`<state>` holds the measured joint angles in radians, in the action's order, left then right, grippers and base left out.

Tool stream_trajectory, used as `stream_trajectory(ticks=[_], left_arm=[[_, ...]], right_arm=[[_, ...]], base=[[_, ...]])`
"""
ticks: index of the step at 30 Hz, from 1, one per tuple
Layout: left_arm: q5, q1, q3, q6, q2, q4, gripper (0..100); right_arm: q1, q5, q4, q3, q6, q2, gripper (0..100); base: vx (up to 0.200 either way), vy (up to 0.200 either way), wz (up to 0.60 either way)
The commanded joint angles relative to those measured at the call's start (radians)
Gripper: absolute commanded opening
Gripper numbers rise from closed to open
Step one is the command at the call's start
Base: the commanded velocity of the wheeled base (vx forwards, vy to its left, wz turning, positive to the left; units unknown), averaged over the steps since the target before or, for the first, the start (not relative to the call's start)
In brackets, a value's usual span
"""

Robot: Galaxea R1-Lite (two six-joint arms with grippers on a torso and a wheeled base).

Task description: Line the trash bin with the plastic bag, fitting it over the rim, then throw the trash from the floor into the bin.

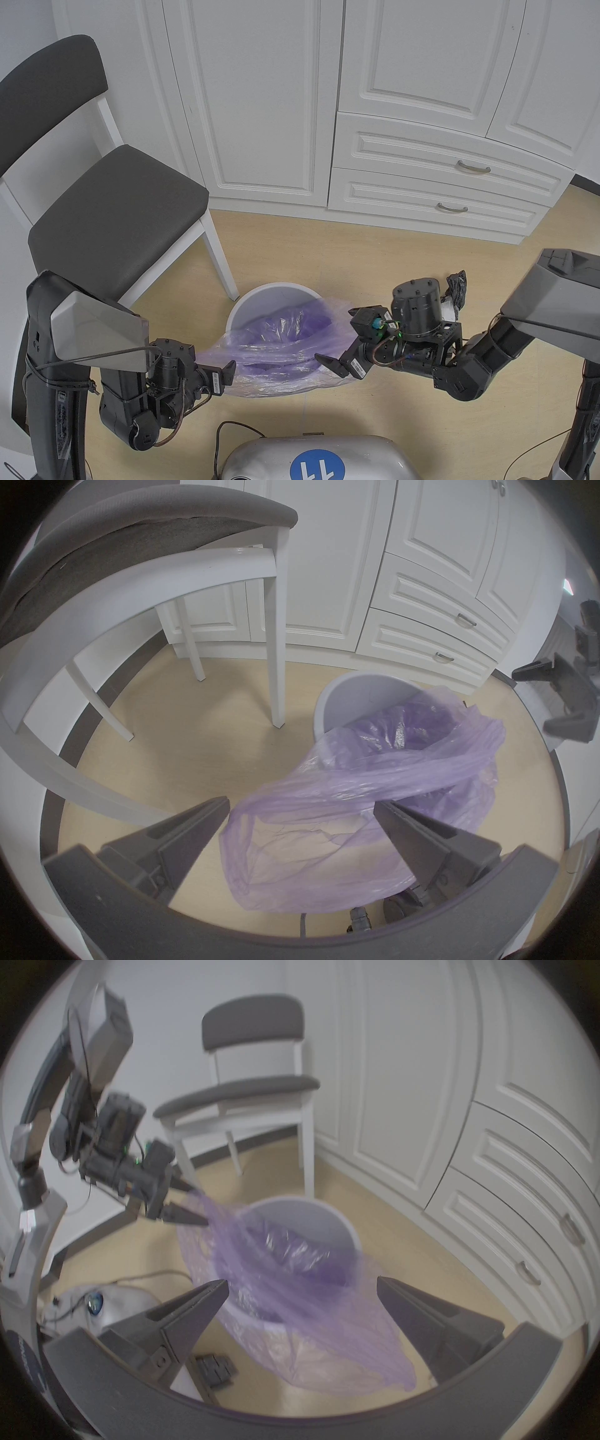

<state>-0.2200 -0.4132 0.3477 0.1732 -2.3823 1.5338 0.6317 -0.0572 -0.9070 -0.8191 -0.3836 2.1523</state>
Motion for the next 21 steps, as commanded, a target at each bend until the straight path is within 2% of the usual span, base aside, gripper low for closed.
stream_trajectory(ticks=[1,4,8,16,21], left_arm=[[0.054,0.005,-0.088,-0.020,0.109,0.000,100],[0.128,0.005,-0.161,-0.041,0.206,0.000,100],[0.185,0.005,-0.211,-0.073,0.285,0.000,100],[0.185,0.010,-0.214,-0.075,0.330,0.000,100],[0.185,0.019,-0.213,-0.077,0.333,0.000,100]], right_arm=[[0.108,0.096,0.350,-0.279,-0.182,-0.028,100],[0.112,0.099,0.395,-0.336,-0.258,0.012,100],[0.121,0.132,0.398,-0.388,-0.305,0.077,100],[0.146,0.149,0.505,-0.451,-0.307,0.152,100],[0.152,0.152,0.519,-0.460,-0.307,0.182,100]], base=[[0.000,0.000,0.00],[0.000,0.000,0.00],[0.000,0.000,0.00],[0.000,0.000,0.00],[0.000,0.000,0.00]])
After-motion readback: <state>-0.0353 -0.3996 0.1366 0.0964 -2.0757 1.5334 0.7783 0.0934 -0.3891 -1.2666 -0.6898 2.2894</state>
